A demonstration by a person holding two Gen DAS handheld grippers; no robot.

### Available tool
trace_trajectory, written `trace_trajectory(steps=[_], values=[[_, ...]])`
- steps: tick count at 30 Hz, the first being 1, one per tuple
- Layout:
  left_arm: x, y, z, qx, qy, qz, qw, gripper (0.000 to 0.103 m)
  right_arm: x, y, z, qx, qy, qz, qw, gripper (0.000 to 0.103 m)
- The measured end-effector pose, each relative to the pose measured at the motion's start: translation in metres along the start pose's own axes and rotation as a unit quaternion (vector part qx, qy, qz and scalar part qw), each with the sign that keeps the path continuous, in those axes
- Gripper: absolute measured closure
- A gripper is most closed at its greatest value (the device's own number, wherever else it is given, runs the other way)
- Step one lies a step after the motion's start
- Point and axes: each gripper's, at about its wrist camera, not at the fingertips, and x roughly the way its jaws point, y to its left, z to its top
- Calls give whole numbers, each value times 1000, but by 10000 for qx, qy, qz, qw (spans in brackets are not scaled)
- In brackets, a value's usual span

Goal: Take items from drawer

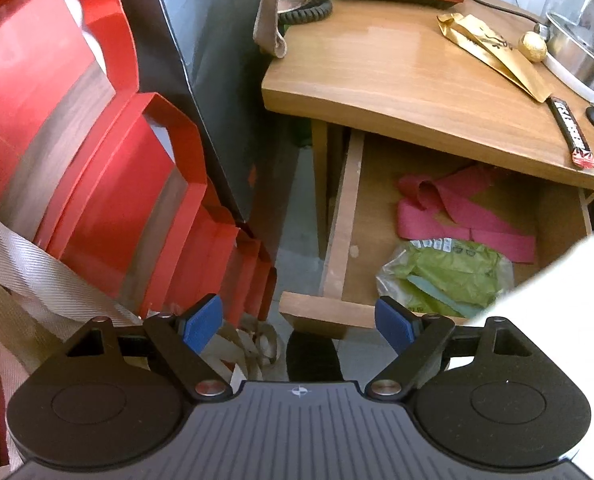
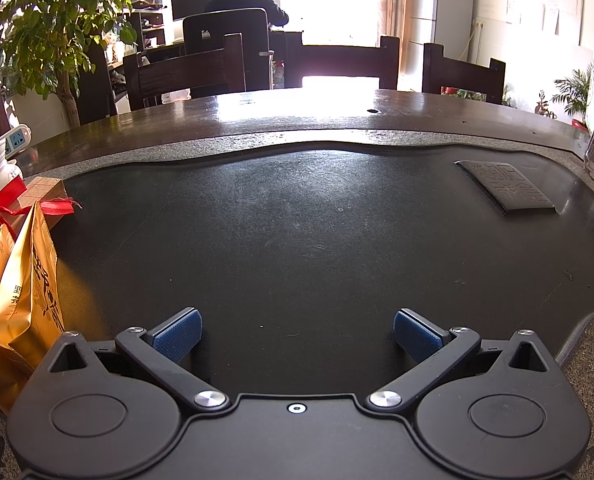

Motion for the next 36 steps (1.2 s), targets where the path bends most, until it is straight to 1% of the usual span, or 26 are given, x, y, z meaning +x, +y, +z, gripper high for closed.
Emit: trace_trajectory(steps=[5,12,23,29,32,36], values=[[2,0,2,-68,24,10,10000,16,0,0,0,0,0,0,10000,0],[-2,-7,1,26,-5,75,10000,16,0,0,0,0,0,0,10000,0],[-4,-2,2,-36,-48,80,10000,16,0,0,0,0,0,0,10000,0],[1,1,2,-47,14,96,9999,16,0,0,0,0,1,0,10000,0],[1,1,2,-57,-2,71,10000,16,0,0,0,0,0,0,10000,0],[-2,-1,2,-94,-76,-140,9998,16,0,0,0,0,1,0,10000,0]])
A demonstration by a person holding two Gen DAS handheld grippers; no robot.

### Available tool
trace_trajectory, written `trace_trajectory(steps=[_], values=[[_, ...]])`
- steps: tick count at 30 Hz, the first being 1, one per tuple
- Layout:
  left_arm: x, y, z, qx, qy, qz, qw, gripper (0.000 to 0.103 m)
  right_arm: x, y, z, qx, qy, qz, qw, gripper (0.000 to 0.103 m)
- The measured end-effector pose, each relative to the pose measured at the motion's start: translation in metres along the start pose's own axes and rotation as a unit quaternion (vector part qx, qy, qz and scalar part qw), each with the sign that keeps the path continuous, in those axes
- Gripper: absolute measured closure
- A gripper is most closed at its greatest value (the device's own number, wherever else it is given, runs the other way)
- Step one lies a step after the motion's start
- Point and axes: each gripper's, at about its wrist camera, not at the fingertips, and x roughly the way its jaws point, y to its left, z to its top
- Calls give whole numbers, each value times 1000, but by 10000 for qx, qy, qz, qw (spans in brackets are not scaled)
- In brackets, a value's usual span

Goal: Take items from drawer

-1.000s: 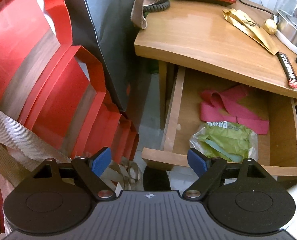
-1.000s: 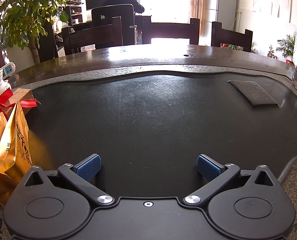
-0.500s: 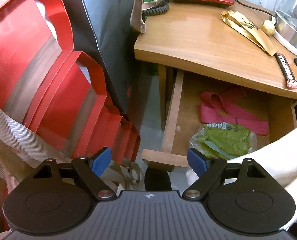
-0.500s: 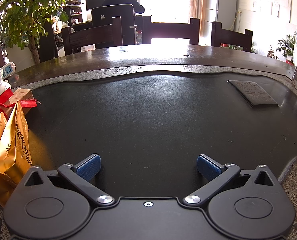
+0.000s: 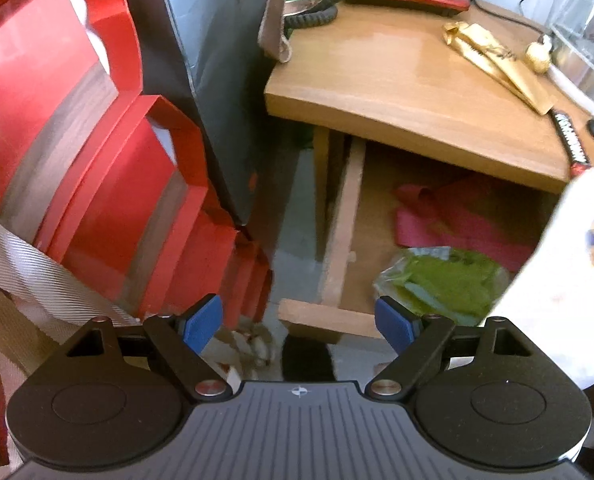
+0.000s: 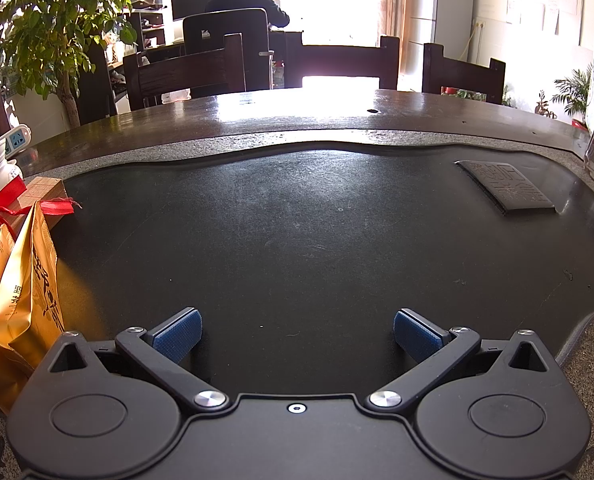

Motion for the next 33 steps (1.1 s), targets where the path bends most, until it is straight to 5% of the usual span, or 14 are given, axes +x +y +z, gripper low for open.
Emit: trace_trajectory(steps=[19,33], values=[[-8,-14,-5,105,4,-257,9996,16,0,0,0,0,0,0,10000,0],[-4,-6,-5,82,77,-74,9999,20,0,0,0,0,0,0,10000,0]])
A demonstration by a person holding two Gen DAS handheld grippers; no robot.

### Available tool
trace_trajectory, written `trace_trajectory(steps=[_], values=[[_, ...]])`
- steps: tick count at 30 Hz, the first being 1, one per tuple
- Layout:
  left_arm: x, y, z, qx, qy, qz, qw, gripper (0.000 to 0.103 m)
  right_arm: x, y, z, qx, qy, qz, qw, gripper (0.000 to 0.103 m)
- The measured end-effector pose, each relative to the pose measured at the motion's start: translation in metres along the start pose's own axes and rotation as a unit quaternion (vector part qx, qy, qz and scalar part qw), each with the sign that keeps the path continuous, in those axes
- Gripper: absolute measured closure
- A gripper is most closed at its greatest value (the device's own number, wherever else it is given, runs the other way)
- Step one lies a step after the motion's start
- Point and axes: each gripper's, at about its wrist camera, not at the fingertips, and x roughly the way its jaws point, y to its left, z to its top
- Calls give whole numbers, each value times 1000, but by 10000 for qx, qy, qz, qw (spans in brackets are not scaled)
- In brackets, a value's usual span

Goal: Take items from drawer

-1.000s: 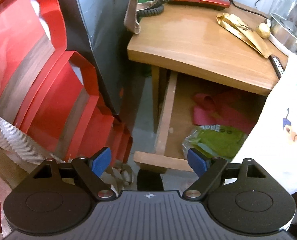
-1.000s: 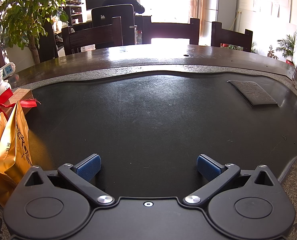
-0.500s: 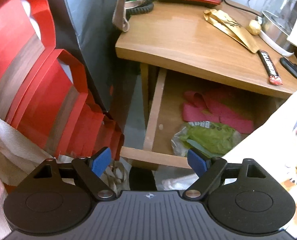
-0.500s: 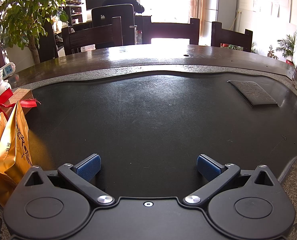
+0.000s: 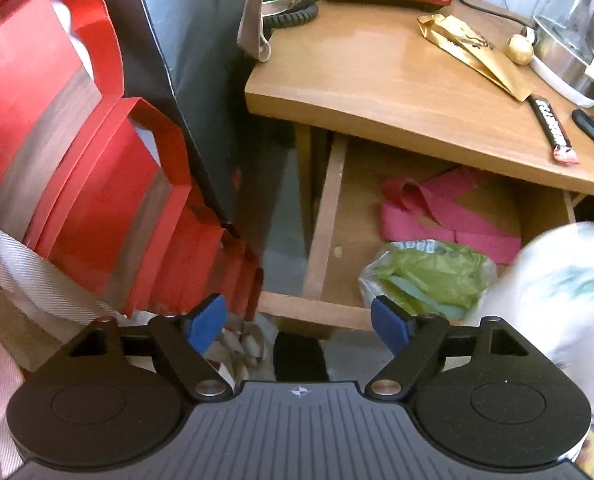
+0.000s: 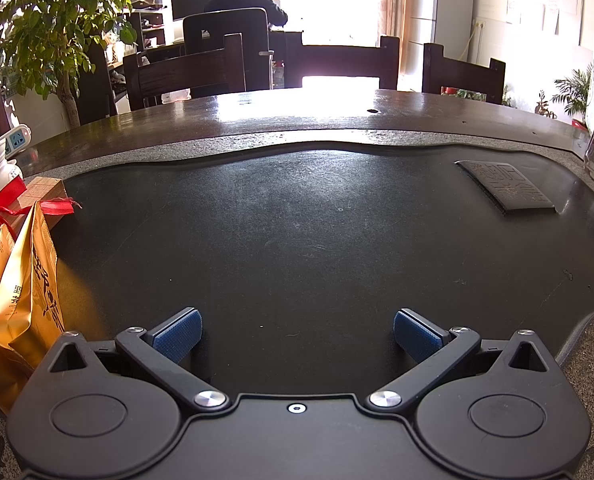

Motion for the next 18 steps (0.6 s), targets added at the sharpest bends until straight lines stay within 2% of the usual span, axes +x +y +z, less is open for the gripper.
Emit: trace_trajectory(steps=[18], values=[[-13,22,9,-362,-225,10,9991,19,0,0,0,0,0,0,10000,0]])
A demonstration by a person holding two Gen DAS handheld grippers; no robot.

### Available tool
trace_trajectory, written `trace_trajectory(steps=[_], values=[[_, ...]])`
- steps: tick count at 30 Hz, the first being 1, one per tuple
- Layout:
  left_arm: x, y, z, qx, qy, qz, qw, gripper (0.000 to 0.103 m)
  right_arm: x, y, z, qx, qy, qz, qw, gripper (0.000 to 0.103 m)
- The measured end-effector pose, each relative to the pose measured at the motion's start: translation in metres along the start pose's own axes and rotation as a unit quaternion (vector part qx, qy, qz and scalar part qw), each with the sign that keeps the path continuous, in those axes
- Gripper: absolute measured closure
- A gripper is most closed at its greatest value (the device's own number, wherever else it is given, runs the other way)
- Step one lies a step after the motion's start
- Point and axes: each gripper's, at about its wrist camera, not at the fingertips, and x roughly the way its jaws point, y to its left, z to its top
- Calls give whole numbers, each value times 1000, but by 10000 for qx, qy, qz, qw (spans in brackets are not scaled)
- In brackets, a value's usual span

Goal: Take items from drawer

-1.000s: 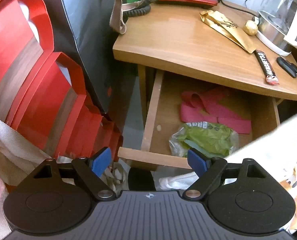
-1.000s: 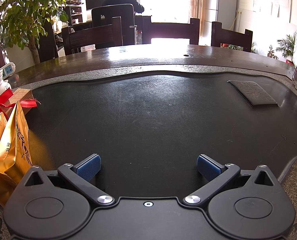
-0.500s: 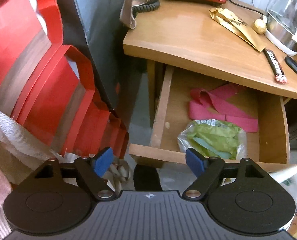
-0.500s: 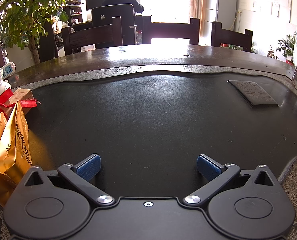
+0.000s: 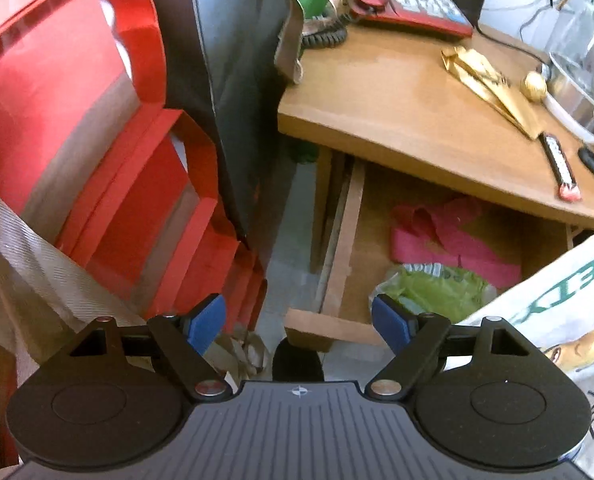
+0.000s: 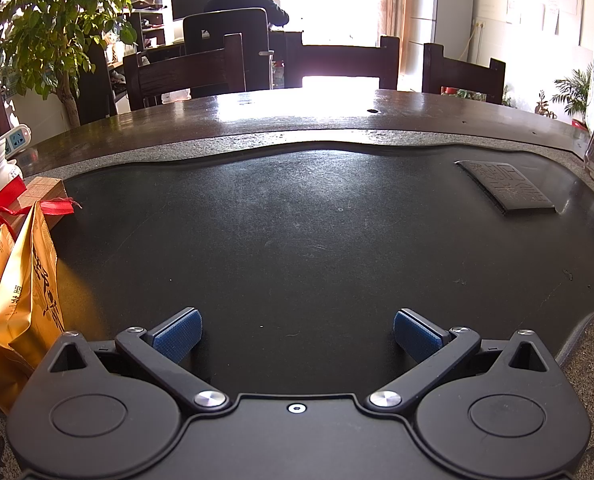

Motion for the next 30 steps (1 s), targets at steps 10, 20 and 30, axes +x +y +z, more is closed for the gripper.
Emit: trace_trajectory(steps=[10,20,30], values=[[-1,-3,2,41,-16,73,10000,19,0,0,0,0,0,0,10000,0],[10,-8,-3,36,141,59,9999,19,0,0,0,0,0,0,10000,0],[8,-8,-4,68,130,93,9998,19,0,0,0,0,0,0,10000,0]])
